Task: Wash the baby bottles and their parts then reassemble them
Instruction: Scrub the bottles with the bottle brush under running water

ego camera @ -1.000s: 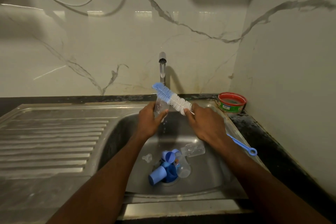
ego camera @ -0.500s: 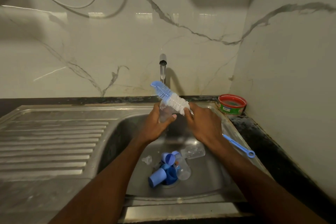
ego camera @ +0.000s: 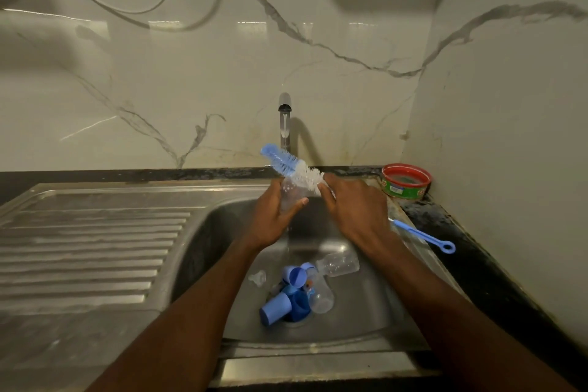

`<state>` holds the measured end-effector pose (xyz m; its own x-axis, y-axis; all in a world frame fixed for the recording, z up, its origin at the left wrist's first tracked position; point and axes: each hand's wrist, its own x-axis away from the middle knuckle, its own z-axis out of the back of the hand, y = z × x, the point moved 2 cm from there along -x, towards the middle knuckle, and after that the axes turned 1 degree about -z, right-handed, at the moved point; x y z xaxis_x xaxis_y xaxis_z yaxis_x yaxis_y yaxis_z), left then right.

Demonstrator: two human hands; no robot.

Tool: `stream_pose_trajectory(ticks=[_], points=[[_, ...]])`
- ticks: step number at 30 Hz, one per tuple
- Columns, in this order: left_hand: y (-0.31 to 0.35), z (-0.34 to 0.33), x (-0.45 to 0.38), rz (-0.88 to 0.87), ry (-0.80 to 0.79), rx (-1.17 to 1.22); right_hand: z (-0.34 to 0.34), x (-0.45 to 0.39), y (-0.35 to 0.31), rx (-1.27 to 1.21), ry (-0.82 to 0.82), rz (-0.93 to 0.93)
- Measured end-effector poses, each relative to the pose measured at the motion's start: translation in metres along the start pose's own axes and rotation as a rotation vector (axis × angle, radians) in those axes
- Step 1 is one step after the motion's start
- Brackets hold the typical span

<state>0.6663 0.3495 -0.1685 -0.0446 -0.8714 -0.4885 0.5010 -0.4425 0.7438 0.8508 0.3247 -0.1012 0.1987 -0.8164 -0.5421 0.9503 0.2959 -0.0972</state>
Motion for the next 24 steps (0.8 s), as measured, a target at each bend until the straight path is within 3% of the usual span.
stream_pose_trajectory(ticks=[5, 11, 17, 24], points=[[-0.014, 0.007, -0.003, 0.1, 0.104, -0.022, -0.001, 0.016, 0.009, -0.01, -0.076, 0.024], [0.002, -0.002, 0.001, 0.006, -0.05, 0.034, 0.0, -0.001, -0.001, -0.03, -0.003, -0.052], [-0.007, 0.008, -0.003, 0.068, 0.082, 0.019, -0.002, 0.013, 0.012, -0.039, -0.054, -0.034], [0.003, 0.0, -0.001, -0.036, -0.041, -0.004, -0.004, -0.009, -0.008, -0.018, -0.002, -0.043]])
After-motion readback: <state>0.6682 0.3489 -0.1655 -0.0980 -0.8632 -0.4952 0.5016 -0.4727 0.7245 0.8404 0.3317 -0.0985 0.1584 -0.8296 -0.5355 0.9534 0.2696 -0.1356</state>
